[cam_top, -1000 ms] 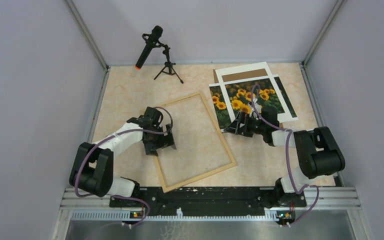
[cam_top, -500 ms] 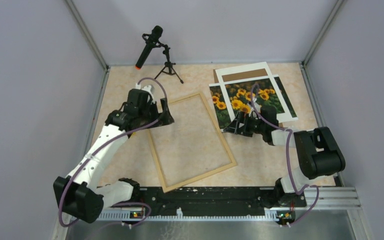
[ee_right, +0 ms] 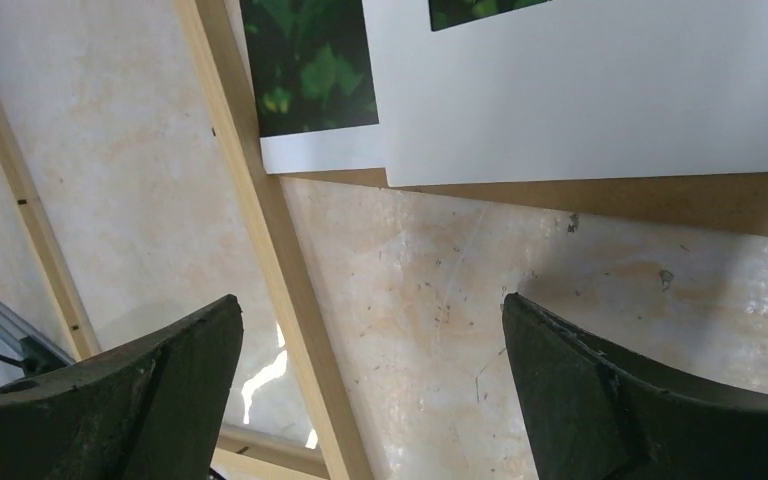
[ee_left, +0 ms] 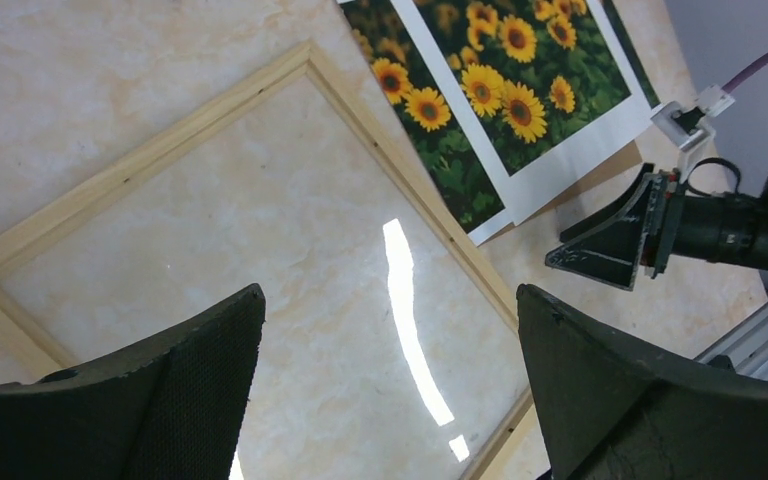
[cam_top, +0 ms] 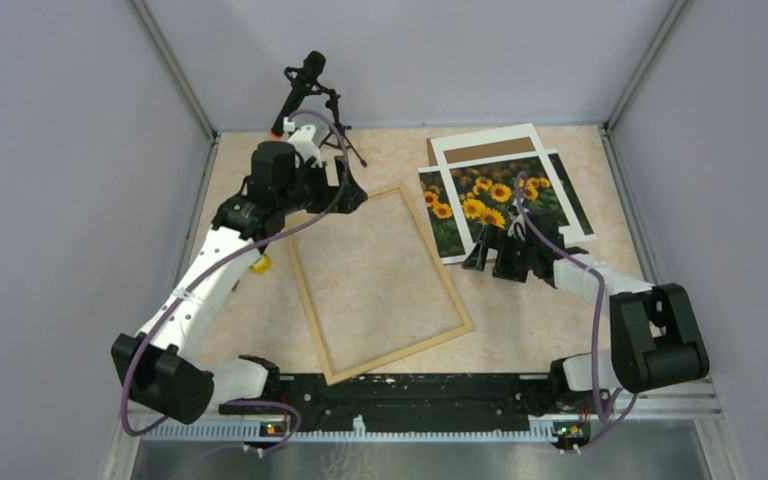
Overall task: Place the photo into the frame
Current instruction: Place the photo frame item in the photo frame, then move the photo frame item to the center of the board.
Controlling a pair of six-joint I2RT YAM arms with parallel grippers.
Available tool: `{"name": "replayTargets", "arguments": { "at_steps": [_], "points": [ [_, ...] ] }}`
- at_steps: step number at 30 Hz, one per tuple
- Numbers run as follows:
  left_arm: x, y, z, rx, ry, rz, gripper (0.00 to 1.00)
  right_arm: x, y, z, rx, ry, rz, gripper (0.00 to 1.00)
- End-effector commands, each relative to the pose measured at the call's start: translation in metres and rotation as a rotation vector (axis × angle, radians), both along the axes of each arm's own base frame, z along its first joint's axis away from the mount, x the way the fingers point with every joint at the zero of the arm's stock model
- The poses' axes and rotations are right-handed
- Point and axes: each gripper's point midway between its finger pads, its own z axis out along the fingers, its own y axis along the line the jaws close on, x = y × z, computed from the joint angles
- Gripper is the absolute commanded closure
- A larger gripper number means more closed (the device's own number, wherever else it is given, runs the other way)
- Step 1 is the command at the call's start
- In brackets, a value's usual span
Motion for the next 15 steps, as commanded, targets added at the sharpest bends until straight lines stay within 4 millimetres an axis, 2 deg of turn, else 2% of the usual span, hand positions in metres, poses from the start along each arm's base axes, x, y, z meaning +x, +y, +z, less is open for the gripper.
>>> {"name": "replayTargets", "arguments": {
  "at_steps": [1,3,5,8,11,15],
  "points": [
    [0.014,-0.001,-0.021,0.037,-0.013,0.014,0.02,0.012,0.004,0.029,0.0,-0.041,-0.025,0.01],
    [0.026,0.004,-0.039,0.034,0.025,0.077,0.02,0.025,0.016,0.041,0.037,-0.075,-0.013,0.01],
    [0.048,0.021,-0.053,0.049,0.085,0.19,0.02,0.039,0.026,0.049,0.066,-0.097,0.004,0.01],
    [0.079,0.043,-0.07,-0.007,0.208,0.332,0.02,0.058,0.036,0.046,0.093,-0.104,0.03,0.01],
    [0.101,0.049,-0.094,-0.111,0.277,0.373,0.02,0.074,0.048,0.044,0.126,-0.114,0.076,0.01],
    [0.12,0.056,-0.122,-0.2,0.329,0.335,0.02,0.083,0.056,0.036,0.139,-0.131,0.111,0.01]
  ]
}}
